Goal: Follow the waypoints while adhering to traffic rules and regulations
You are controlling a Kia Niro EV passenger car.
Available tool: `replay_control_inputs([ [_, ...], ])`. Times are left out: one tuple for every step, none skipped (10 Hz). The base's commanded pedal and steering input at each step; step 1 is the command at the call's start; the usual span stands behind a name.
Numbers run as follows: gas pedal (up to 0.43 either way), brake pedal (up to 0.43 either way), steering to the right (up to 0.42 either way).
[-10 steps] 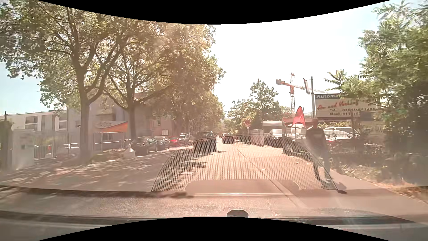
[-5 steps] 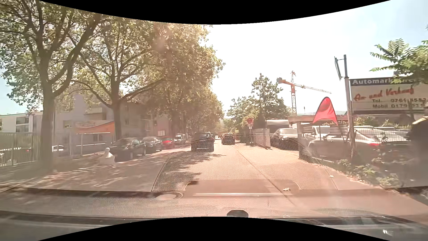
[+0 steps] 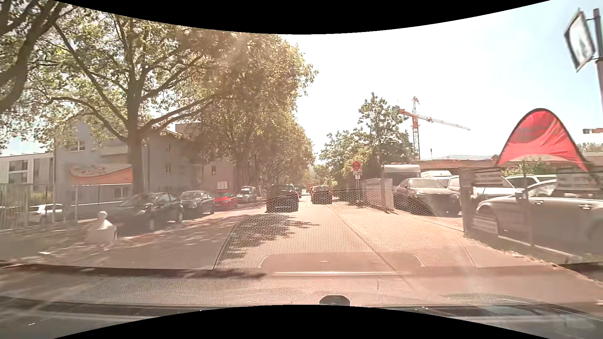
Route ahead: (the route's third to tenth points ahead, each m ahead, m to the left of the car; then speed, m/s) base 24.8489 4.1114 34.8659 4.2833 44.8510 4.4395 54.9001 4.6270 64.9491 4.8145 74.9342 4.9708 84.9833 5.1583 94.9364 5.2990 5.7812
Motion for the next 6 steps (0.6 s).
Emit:
replay_control_inputs([
  [0.11, 0.0, -0.004],
  [0.11, 0.0, -0.011],
  [0.11, 0.0, -0.011],
  [0.11, 0.0, -0.011],
  [0.11, 0.0, -0.015],
  [0.11, 0.0, -0.027],
])
